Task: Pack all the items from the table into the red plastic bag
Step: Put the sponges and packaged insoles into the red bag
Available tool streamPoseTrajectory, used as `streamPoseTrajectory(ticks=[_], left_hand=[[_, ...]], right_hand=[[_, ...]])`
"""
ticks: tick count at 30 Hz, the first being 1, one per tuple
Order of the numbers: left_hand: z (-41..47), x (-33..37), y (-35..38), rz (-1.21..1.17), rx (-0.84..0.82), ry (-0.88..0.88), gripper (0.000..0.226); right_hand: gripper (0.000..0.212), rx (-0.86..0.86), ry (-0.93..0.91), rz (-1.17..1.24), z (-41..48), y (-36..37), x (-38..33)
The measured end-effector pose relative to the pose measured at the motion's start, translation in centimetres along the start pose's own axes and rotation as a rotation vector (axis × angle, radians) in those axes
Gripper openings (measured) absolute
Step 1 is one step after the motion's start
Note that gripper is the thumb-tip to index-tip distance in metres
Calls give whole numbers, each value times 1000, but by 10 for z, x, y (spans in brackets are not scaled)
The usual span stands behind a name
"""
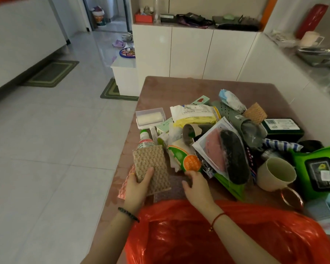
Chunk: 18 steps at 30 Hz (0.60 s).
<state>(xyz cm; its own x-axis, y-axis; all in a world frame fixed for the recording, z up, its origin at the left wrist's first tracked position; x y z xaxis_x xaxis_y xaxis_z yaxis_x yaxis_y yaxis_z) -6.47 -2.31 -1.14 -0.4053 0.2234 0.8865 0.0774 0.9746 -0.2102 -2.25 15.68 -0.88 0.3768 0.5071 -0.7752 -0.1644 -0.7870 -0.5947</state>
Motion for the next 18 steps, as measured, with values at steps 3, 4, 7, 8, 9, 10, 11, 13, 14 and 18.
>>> streamPoseTrajectory(ticks=[3,4,7,8,9,10,11,13,14,18], left_hand=[[2,-17,-19,-10,85,-86,38],[1,-21,-23,-16,89,-95,41],[0,-32,-32,-45,103,-105,53],[-3,-31,-35,-53,109,-106,50],[-3,-33,-38,-61,114,-107,46],[-5,-32,-40,-73,123,-108,42],[-6,-33,-42,-86,131,-104,37],[-8,-33,-43,-112,130,-98,28],[-11,-31,-40,-147,111,-90,25],[-29,-16,-18,-323,-13,-44,44]], right_hand=[[71,-65,123,-44,-5,17,9],[79,-62,154,2,-7,21,9],[90,-36,186,174,-10,23,5],[88,-22,185,216,-12,21,4],[83,-2,176,232,-13,16,3],[76,24,148,231,-15,9,0],[68,67,101,244,-19,-1,-5],[50,193,14,400,-29,-22,-15],[42,229,-2,551,-36,-29,-20],[34,48,80,866,-52,-2,-38]])
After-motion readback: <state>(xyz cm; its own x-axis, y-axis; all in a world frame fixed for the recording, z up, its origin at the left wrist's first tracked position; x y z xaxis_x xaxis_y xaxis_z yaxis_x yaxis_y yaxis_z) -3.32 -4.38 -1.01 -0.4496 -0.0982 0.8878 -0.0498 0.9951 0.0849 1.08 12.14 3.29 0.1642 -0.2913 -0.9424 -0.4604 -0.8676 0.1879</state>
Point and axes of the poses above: each hand's wrist, its own z-axis towards the middle knuckle, its own y-axis out of the palm, x = y × z, the point moved 6 cm from there along z, towards the middle knuckle, and after that the axes turned 8 degrees about z, right-handed, at the moved point
